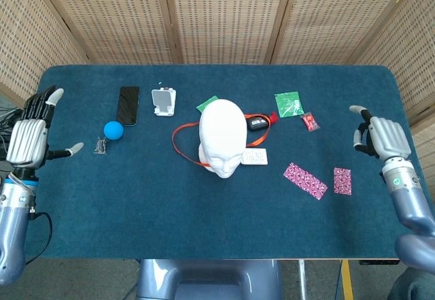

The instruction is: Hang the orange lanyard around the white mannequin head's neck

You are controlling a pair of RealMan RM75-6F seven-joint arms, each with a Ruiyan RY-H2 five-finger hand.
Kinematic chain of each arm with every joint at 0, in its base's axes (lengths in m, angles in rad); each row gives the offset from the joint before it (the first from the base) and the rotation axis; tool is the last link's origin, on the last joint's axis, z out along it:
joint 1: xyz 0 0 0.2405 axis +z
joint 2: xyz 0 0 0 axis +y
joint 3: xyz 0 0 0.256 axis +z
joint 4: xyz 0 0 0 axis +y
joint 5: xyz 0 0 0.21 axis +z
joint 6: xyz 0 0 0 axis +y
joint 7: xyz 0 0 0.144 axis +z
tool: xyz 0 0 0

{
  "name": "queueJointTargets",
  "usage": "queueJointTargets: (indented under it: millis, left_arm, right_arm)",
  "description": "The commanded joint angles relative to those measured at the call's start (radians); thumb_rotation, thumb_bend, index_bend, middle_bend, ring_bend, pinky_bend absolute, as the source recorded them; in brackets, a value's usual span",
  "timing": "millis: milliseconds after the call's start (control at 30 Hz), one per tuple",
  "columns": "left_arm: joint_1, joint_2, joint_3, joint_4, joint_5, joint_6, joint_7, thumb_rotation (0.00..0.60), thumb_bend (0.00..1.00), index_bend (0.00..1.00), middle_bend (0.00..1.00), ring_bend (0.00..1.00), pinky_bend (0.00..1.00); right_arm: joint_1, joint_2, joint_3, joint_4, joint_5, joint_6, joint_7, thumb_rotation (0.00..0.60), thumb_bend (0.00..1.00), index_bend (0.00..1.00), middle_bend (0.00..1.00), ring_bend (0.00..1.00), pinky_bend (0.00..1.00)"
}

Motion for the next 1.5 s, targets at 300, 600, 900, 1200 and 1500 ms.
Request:
queueJointTargets:
  millis: [300,600,900,1200,1500]
  left_arm:
    - [0.122,-0.014,0.077,-0.020,0.053,0.098,0.019,0.600,0.00,0.00,0.00,0.00,0.00]
    - [0.137,-0.042,0.078,0.017,0.082,0.095,0.001,0.600,0.00,0.00,0.00,0.00,0.00]
    - [0.136,-0.051,0.074,0.031,0.091,0.069,0.006,0.600,0.00,0.00,0.00,0.00,0.00]
    - [0.135,-0.056,0.062,0.047,0.080,0.043,0.001,0.600,0.00,0.00,0.00,0.00,0.00]
    - [0.132,-0.064,0.054,0.058,0.070,0.025,0.005,0.600,0.00,0.00,0.00,0.00,0.00]
  right_arm:
    - [-0.047,-0.051,-0.180,0.029,-0.394,-0.080,-0.010,0.600,0.85,0.23,0.74,0.74,0.96]
    - [0.007,-0.199,-0.200,0.099,-0.458,-0.136,-0.097,0.600,0.86,0.20,0.74,0.74,0.96]
    - [0.062,-0.295,-0.132,0.135,-0.353,-0.159,-0.168,0.600,0.86,0.12,0.73,0.74,0.96]
    - [0.139,-0.393,-0.110,0.211,-0.217,-0.251,-0.243,0.600,0.86,0.09,0.73,0.74,0.96]
    - [0.177,-0.456,-0.107,0.258,-0.174,-0.268,-0.270,0.600,0.86,0.09,0.73,0.74,0.96]
